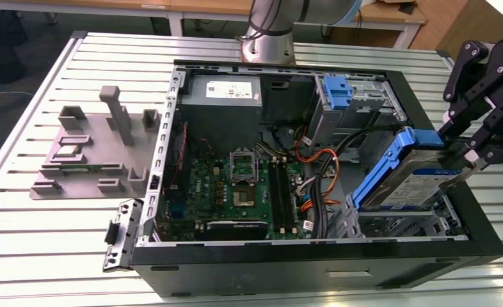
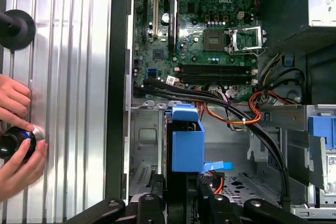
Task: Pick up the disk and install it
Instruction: 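Insert the disk into the insertion slot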
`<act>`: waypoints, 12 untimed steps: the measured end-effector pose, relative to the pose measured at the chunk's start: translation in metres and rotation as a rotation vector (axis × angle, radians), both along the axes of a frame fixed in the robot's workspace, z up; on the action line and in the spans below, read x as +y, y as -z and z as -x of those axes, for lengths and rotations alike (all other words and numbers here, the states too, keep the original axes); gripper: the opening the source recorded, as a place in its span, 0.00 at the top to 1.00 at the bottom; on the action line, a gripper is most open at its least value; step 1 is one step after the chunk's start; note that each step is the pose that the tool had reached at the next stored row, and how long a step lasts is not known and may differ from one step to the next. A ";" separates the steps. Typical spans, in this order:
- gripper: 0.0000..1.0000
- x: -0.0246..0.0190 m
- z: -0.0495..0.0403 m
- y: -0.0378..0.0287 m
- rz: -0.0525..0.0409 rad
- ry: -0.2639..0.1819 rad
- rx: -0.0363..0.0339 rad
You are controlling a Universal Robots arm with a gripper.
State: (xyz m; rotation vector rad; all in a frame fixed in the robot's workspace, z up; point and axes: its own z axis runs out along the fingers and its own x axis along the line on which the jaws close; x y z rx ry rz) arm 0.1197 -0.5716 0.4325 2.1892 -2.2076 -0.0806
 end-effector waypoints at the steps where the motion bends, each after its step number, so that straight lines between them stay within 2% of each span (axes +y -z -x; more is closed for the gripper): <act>1: 0.65 0.0000 0.0000 0.0013 -0.0001 0.000 -0.0011; 12: 0.65 -0.0006 0.0000 0.0214 -0.0002 0.000 -0.0030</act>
